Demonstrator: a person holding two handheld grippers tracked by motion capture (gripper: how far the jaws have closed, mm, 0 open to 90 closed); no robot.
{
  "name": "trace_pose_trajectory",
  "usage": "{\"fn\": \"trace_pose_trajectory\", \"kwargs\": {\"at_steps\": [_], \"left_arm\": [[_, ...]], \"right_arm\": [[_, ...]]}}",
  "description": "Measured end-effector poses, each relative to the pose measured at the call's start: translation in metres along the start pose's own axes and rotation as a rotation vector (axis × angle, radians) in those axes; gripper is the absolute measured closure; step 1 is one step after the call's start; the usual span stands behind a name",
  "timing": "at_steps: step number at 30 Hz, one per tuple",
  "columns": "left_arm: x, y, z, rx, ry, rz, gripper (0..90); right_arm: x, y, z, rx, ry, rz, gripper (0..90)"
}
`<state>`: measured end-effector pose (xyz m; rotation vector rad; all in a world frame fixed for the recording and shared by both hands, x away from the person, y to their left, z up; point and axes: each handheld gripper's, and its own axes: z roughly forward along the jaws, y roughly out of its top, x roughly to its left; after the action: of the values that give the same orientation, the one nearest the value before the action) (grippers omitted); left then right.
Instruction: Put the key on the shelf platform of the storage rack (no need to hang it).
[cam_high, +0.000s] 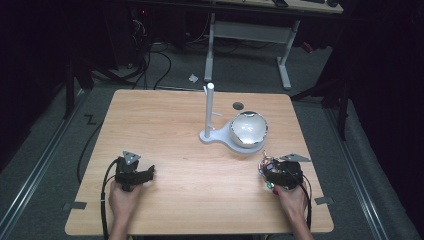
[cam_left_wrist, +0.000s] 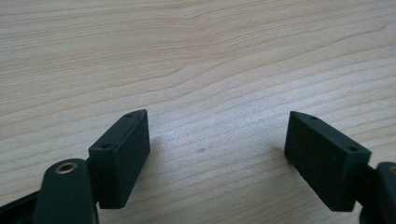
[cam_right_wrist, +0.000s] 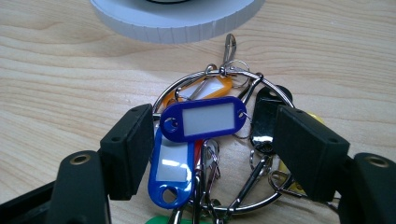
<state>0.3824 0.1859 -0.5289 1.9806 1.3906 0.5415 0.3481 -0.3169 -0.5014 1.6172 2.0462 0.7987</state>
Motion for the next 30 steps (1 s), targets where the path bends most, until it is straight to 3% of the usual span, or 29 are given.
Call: {"fn": "trace_pose_trajectory", "kwargs": {"at_steps": [4,11,17,18,19,20,25,26,30], "left_arm": [[0.000,0.000,0.000,0.000,0.000,0.000,22.7],[0.000,0.000,0.000,0.000,0.000,0.000,22.7],[0.000,0.000,0.000,0.000,0.000,0.000,22.7],[0.000,0.000,0.000,0.000,0.000,0.000,22.7],[0.000,0.000,0.000,0.000,0.000,0.000,22.7],[0.000,0.000,0.000,0.000,0.000,0.000,22.7],[0.000,0.000,0.000,0.000,0.000,0.000,22.7],[0.000,0.000,0.000,0.000,0.000,0.000,22.7],[0.000,0.000,0.000,0.000,0.000,0.000,22.7]], "right_arm": [[-0.001,-0.001,0.007,0.034,-0.021,-0.012,27.3],[0.002,0.000,0.011,0.031,-0.060,-0.051,30.3],[0.002,0.001,0.010,0.027,-0.065,-0.066,39.4],[0.003,0.001,0.010,0.025,-0.053,-0.077,46.1],[0.003,0.001,0.010,0.025,-0.053,-0.077,46.1],[0.005,0.001,0.010,0.020,-0.050,-0.095,53.6],[0.006,0.001,0.009,0.018,-0.051,-0.108,57.5],[0.007,0.000,0.009,0.015,-0.035,-0.125,64.7],[0.008,0.000,0.009,0.004,-0.033,-0.142,66.0]]}}
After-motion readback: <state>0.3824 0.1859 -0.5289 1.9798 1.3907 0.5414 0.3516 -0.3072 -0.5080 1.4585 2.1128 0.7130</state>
